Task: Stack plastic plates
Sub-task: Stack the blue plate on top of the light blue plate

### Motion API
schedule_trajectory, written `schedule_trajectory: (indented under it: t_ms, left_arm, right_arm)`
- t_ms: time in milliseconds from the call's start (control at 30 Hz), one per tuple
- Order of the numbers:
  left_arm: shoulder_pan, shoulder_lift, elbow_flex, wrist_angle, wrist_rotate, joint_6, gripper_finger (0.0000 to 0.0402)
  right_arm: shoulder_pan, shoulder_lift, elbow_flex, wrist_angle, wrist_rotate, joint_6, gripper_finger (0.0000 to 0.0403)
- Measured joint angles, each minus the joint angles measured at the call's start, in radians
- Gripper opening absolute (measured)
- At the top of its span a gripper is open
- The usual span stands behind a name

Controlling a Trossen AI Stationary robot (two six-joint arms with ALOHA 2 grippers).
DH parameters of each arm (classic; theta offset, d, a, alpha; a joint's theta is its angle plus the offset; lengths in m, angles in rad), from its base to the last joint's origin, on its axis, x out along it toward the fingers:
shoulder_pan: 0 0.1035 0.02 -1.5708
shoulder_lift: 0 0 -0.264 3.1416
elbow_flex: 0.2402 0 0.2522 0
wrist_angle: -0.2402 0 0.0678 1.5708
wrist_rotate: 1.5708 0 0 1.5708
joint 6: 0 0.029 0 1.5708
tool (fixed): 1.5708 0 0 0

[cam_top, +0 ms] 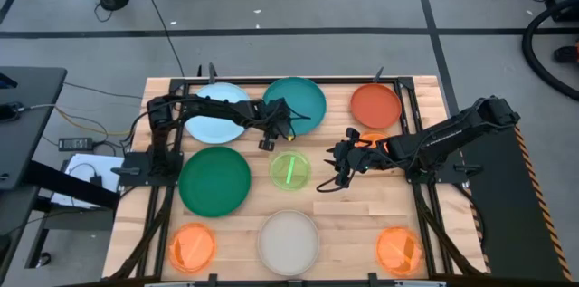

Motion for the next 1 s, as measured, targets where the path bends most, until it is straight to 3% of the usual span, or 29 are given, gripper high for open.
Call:
schedule_trajectory:
  t_ms: [233, 533, 733, 867, 1000]
  left_arm:
    - [-0.076, -0.006, 0.0, 0.008, -0.112, 0.07, 0.0041]
    - [-0.163, -0.012, 0.0, 0.008, -0.232, 0.056, 0.003]
    - [-0.253, -0.033, -0.001, -0.051, -0.33, -0.018, 0.0029]
    - [-0.289, -0.111, -0.002, -0.152, -0.348, -0.142, 0.0029]
    - [-0.321, -0.203, -0.001, -0.245, -0.437, -0.257, 0.0026]
  right_arm:
    - [0.0, 0.0, 0.0, 0.0, 0.0, -0.002, 0.0155]
    - [0.0, 0.0, 0.0, -0.001, 0.0, -0.002, 0.0155]
    - [0.0, 0.0, 0.0, -0.008, 0.0, -0.002, 0.0155]
    - [0.0, 0.0, -0.001, -0.005, 0.0, -0.002, 0.0155]
    - [0.0, 0.0, -0.033, 0.04, 0.0, -0.002, 0.0155]
